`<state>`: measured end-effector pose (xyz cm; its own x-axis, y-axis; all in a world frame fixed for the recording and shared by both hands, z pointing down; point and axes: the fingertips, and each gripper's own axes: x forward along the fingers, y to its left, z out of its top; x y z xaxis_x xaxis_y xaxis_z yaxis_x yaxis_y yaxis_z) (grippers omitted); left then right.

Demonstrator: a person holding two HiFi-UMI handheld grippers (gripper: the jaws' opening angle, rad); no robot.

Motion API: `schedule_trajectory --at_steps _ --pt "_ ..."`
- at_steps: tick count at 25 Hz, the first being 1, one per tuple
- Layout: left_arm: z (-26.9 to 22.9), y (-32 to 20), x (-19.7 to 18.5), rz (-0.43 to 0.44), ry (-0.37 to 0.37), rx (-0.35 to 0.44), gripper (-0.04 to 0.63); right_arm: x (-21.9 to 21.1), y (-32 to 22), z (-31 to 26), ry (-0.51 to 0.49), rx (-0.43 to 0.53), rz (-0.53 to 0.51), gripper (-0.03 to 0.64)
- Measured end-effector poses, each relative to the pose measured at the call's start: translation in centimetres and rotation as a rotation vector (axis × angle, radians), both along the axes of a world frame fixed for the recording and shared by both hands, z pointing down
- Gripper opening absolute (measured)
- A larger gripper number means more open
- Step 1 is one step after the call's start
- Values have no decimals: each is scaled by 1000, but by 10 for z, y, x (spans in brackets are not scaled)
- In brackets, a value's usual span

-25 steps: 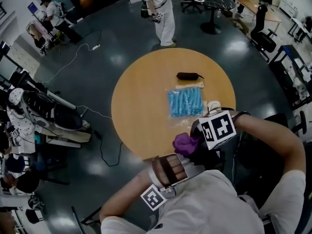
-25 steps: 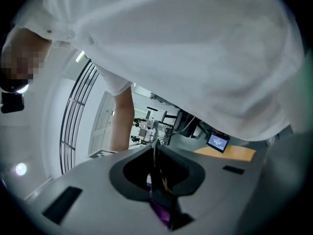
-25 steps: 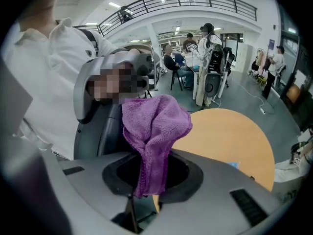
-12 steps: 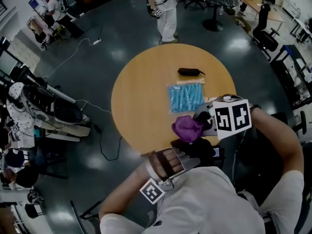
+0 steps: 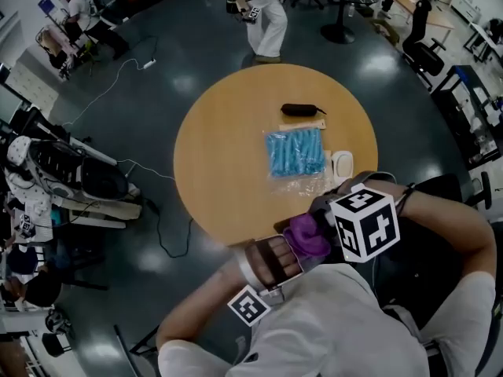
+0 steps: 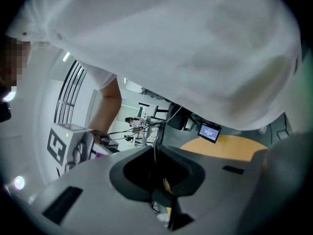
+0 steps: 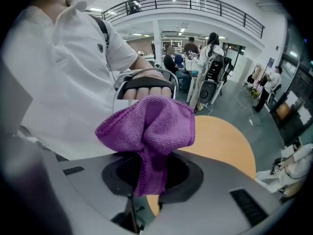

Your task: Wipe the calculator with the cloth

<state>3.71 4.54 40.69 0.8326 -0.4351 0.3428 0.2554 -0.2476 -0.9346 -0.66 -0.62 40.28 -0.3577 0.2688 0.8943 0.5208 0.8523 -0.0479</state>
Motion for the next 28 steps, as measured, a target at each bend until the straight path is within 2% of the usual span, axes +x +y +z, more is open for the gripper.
schedule_trajectory --at_steps 5,10,14,17,21,23,25,28 --pt "12 7 9 56 -15 -33 48 0 -5 23 97 -110 1 87" --pt "0 17 24 103 60 -53 48 -1 -8 46 146 -212 28 87" --pt "-7 21 29 121 89 -63 51 -2 -5 64 159 -240 37 87" --pt "-6 27 30 115 108 -94 51 1 -10 83 164 -283 84 87" --pt "-8 29 27 78 157 -135 49 9 -38 130 160 -287 205 87" --pt "-9 27 22 32 208 -180 48 13 -61 153 132 -290 309 87" --pt "-9 17 12 -49 287 -265 48 17 -87 167 60 -321 447 87" --pt "-3 -15 -13 -227 481 -433 48 28 -124 174 -88 -333 649 87"
